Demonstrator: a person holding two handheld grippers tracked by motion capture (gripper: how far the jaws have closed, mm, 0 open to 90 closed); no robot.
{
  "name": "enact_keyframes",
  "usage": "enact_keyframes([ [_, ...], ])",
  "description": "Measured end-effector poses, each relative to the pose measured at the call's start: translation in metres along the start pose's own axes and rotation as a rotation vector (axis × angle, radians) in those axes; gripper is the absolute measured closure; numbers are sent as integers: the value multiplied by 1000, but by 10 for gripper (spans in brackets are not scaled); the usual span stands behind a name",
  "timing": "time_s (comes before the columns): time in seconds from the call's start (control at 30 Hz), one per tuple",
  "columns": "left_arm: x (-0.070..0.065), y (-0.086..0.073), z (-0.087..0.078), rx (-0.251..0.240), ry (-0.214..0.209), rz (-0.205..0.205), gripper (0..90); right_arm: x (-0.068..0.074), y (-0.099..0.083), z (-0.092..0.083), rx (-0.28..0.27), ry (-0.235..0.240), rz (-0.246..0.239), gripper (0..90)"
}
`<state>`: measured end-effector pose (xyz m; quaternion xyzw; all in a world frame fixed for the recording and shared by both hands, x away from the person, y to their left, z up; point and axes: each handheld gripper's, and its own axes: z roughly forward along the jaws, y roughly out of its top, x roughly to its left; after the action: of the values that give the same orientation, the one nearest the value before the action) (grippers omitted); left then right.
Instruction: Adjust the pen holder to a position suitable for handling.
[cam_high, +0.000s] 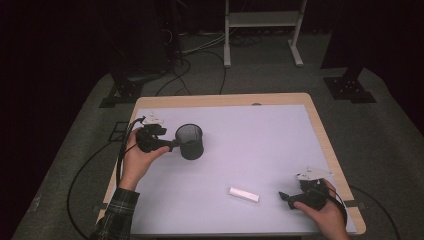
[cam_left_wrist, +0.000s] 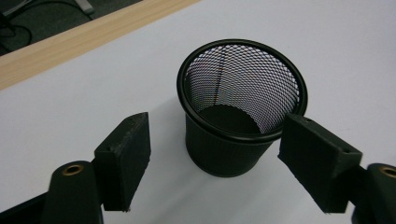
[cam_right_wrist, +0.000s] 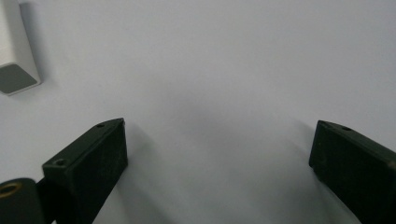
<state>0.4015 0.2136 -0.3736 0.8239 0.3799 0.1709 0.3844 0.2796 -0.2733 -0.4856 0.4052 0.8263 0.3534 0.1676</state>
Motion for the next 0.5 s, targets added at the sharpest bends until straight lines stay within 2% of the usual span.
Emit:
enact_keyframes([
  [0.17,1,6,3,3,7,4,289,0,0,0,0,0,0,36],
  [0.5,4,19,20,21,14,8,365,0,0,0,-1,0,-1,36],
])
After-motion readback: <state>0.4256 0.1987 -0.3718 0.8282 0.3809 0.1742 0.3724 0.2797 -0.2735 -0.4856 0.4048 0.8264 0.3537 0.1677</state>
